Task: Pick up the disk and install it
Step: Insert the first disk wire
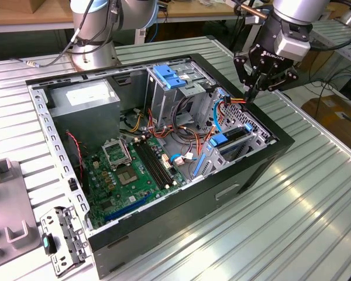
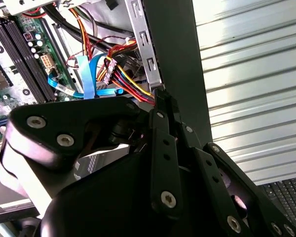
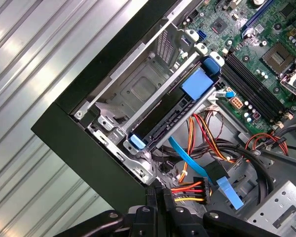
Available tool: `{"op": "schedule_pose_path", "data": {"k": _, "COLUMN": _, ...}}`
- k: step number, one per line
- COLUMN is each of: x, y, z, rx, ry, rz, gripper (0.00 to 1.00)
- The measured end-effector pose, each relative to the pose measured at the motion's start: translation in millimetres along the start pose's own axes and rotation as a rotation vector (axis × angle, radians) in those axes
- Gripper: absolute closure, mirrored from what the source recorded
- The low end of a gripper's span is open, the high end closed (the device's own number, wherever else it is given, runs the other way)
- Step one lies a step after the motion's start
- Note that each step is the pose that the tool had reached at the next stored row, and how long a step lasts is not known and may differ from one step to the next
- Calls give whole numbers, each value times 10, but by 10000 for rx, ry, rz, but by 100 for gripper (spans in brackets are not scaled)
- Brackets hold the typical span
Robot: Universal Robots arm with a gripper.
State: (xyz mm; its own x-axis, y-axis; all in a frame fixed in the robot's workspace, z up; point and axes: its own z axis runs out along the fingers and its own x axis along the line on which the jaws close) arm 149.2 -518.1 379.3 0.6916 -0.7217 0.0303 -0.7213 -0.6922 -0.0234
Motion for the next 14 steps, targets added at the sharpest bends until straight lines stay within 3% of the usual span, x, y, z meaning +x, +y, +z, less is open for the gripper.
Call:
{"op": "schedule_pose_path", "data": {"k": 4, "x": 3, "y": 6, "z": -1, "rx": -1, "ry": 1, "rz": 0, "gripper": 84}}
{"op": "schedule_pose_path", "data": {"k": 10, "x": 40, "y": 76, "z": 8, "rx": -2, "ry": 2, "rz": 68, "gripper": 84}}
{"op": "schedule_pose_path", "data": {"k": 11, "x": 39, "y": 77, "z": 11, "rx": -4, "ry": 4, "rz": 179, "gripper": 84}}
{"op": "schedule_pose_path", "data": {"k": 14, "x": 39, "y": 79, "z": 30, "rx": -33, "ry": 25, "rz": 1032, "gripper": 84}}
